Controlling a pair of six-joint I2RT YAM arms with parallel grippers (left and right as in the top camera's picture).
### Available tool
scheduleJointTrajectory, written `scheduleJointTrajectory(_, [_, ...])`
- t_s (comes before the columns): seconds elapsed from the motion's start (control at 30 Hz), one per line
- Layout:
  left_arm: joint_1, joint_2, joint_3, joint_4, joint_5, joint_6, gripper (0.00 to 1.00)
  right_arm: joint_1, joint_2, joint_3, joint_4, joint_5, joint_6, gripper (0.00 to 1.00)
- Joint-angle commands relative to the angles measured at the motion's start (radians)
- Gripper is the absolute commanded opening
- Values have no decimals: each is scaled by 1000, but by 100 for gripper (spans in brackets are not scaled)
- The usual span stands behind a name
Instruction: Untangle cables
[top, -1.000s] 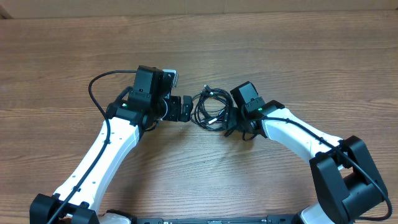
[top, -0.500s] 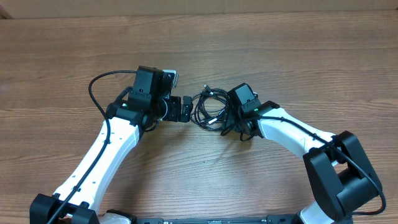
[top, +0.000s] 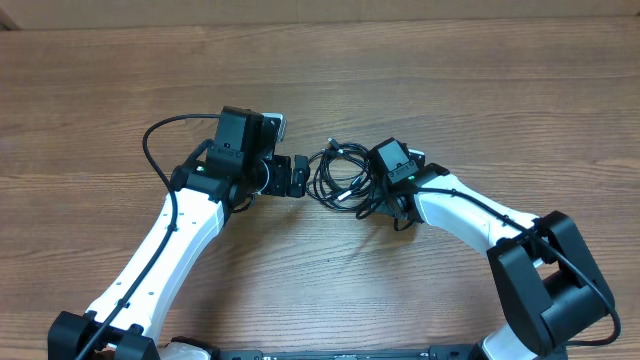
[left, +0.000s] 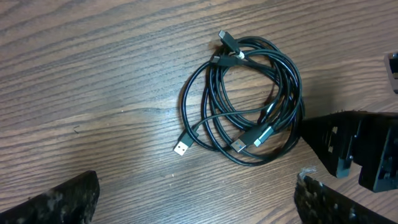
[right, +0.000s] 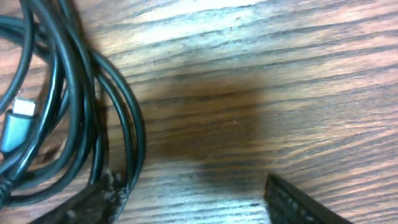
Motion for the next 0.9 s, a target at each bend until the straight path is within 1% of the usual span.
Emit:
scheduleJointTrajectory(0.0, [-2, 6, 19, 2, 5, 11, 100, -1, 37, 43, -27, -69, -114, 77])
scheduleJointTrajectory(0.17, [-2, 6, 18, 2, 3, 12, 100, -1, 37, 74, -19, -212, -106, 78])
scheduleJointTrajectory(0.2, [-2, 6, 19, 2, 4, 12, 100, -1, 37, 74, -17, -222, -106, 80])
scheduleJointTrajectory(0.37, [-2, 6, 18, -2, 3, 12, 100, -1, 37, 74, -11, -245, -106, 81])
scheduleJointTrajectory(0.67, [-2, 6, 19, -1, 4, 12, 100, -1, 37, 72, 50, -207, -105, 85])
scheduleJointTrajectory(0.87, [-2, 6, 19, -1, 3, 11, 100, 28, 37, 71, 18, -178, -101, 85])
